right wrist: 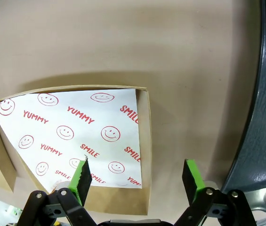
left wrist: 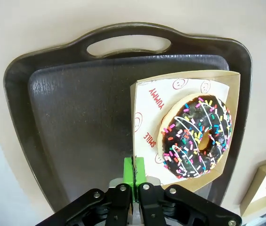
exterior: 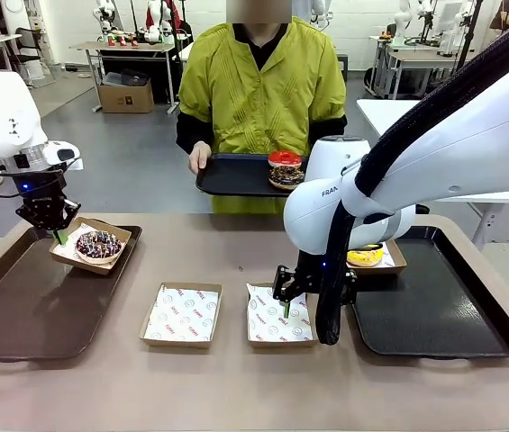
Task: Individually package the donuts and arrange them on the tray.
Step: Place the picked Paper togo box on the Handle tray while simultaneously picking up another Paper togo box from the table with the other hand.
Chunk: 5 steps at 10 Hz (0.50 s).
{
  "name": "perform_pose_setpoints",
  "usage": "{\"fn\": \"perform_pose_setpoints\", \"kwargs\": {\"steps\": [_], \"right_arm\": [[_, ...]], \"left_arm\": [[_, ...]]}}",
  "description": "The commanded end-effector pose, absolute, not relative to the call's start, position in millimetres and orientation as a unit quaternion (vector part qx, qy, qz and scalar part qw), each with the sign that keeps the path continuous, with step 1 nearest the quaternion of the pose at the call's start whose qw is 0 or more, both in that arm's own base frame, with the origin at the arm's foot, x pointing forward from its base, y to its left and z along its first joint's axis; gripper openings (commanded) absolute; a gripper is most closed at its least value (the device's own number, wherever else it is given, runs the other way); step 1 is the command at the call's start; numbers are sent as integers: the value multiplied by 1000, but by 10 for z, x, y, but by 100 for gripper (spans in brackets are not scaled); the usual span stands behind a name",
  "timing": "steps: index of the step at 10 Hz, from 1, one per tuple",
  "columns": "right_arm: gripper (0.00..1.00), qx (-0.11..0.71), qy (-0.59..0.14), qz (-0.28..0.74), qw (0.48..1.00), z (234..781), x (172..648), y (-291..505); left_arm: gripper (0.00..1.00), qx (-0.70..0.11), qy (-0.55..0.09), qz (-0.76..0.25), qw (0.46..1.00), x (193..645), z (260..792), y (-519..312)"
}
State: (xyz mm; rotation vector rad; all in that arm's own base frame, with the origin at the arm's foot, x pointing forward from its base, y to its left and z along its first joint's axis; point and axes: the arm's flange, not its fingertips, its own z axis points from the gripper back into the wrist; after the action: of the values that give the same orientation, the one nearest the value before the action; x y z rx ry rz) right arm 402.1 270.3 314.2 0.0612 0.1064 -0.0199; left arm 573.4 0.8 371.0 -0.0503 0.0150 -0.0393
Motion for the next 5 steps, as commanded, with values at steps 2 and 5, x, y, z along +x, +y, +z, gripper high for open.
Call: {"fn": "perform_pose_setpoints", "kwargs": {"steps": [2,5], "right_arm": [[100,26,49,-18,998,3083,4076,2718],[33,26,46,-11,999,3071,4082,2718]], "left_arm": [[1,-32,8,0,999,5737,3667,-38],[78,-31,12,-6,999,5713,3677,-44]]}}
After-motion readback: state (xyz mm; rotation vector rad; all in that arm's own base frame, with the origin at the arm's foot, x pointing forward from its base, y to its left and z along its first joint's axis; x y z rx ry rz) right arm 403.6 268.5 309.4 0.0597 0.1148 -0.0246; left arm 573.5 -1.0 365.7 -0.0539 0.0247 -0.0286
